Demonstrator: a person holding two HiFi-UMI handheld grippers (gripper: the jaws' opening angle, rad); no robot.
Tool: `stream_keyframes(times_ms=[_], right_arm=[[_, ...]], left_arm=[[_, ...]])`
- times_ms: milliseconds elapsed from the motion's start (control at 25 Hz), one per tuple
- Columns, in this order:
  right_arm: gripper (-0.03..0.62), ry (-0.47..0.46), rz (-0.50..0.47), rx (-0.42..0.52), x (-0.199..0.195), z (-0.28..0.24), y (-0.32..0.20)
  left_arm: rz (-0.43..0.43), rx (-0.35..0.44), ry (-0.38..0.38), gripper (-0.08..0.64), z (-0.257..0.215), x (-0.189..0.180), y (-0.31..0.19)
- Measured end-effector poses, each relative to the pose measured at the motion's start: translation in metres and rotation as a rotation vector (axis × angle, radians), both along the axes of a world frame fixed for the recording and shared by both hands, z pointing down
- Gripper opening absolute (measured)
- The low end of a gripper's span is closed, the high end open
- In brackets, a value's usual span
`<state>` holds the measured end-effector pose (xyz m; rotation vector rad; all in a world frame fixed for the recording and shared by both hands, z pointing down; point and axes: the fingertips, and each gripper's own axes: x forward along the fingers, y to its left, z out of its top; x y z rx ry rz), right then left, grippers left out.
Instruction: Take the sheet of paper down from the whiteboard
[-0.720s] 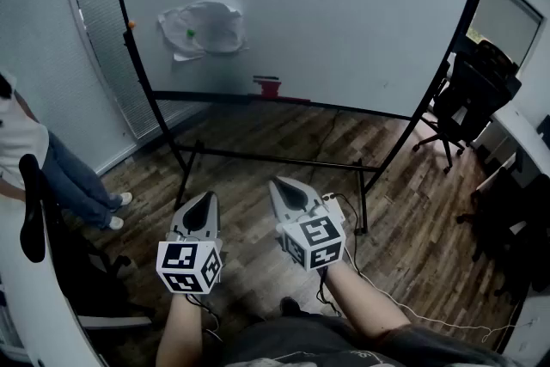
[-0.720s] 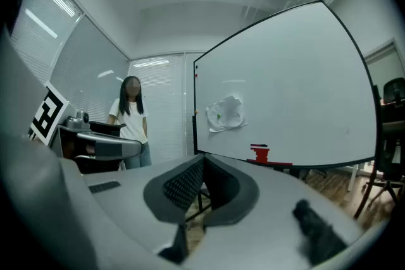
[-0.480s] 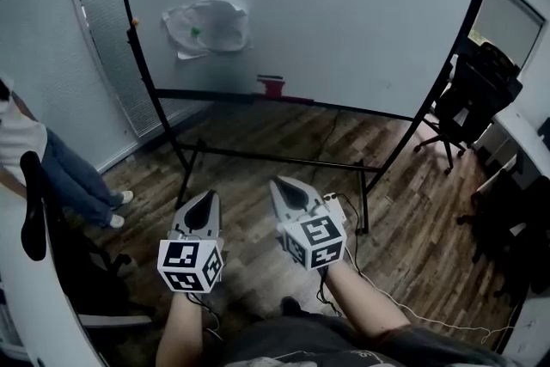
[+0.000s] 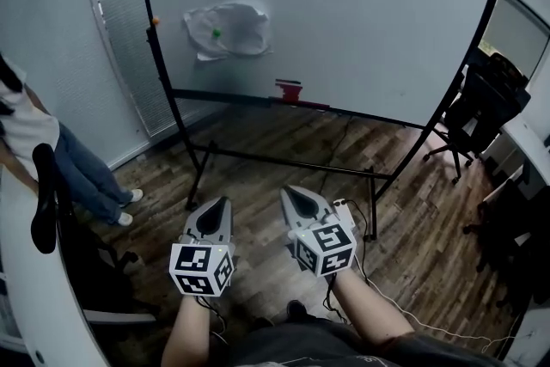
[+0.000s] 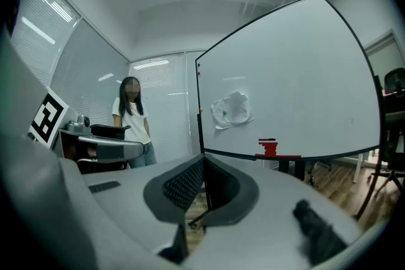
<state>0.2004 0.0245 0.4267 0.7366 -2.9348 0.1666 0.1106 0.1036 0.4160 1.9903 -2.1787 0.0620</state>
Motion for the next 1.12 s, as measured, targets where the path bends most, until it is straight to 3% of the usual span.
stream_keyframes(times_ms=[560,880,1120], right_arm=[[0.023,-0.046,0.026,0.001,-0.03,-0.002,0.013],[0.023,-0.056,0.007,-0.008,-0.07,-0.001,-0.018],[0.022,-0.052,-0.01,-0.003,-0.112,0.001,-0.061]], left_arm=[[0.014,0.002,-0.003,0.009,0.002,-0.041,0.013],[-0.031,0.013,-0.001,0.009,-0.005,-0.082,-0.004],[-0.05,0.0,-0.009,0.009,-0.002,-0.119,-0.046]])
